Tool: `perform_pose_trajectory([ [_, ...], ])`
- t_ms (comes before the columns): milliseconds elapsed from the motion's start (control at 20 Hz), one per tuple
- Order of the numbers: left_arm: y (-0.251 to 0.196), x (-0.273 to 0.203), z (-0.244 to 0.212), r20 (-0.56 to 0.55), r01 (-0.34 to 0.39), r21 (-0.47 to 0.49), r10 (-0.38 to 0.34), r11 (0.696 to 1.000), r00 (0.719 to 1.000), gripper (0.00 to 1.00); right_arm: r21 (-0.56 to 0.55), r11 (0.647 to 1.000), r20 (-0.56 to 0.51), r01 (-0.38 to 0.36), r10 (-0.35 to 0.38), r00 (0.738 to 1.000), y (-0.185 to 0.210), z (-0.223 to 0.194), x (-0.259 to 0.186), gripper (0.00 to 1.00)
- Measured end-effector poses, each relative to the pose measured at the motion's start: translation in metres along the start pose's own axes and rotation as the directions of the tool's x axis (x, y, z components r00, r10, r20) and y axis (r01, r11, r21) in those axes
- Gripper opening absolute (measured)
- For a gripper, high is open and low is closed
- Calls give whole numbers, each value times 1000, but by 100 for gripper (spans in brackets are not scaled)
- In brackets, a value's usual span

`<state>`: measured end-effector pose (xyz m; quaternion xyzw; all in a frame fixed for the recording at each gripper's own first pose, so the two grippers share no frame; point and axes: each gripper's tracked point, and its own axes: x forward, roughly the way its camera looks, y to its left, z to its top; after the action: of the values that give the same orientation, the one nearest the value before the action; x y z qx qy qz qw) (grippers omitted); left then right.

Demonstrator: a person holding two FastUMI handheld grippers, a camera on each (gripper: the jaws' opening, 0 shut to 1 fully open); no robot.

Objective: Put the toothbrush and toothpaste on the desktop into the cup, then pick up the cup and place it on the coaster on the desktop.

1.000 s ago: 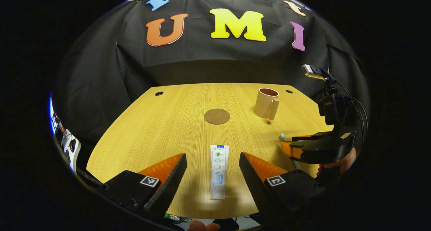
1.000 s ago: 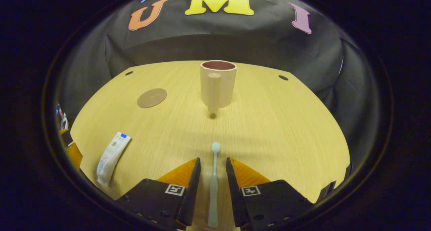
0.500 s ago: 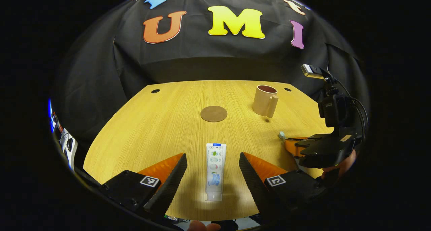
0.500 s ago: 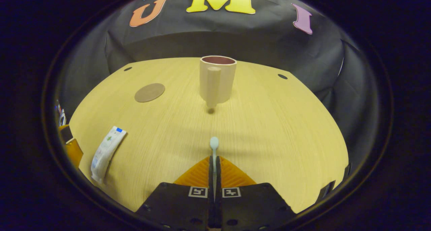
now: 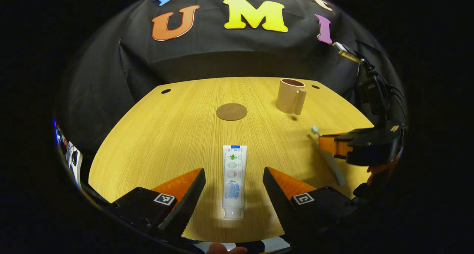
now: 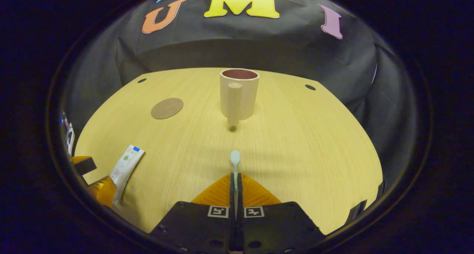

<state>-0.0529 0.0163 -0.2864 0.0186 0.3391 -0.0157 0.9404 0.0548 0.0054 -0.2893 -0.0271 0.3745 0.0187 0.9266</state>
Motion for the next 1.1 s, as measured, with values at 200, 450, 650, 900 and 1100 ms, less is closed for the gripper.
perform_pose_trajectory([
  [200, -2, 7, -12, -30, 8, 15, -7, 1000, 1000, 99, -3, 1000, 11, -2, 2, 1000, 0, 4, -4, 0],
  [450, -1, 16, -23, -62, 9, 6, -8, 1000, 998, 94, 0, 1000, 22, -6, 6, 1000, 0, 8, -9, 0],
  [650, 1, 20, -29, -68, 8, 4, -8, 1000, 998, 84, 2, 1000, 30, -8, 8, 1000, -1, 12, -12, 0],
  [900, 2, 20, -34, -51, 8, 14, -8, 1000, 999, 75, 6, 1000, 38, -9, 9, 999, -3, 14, -13, 0],
  [1100, 1, 20, -38, -42, 14, 16, -13, 1000, 999, 64, 7, 1000, 39, -11, 11, 999, -3, 14, -14, 0],
])
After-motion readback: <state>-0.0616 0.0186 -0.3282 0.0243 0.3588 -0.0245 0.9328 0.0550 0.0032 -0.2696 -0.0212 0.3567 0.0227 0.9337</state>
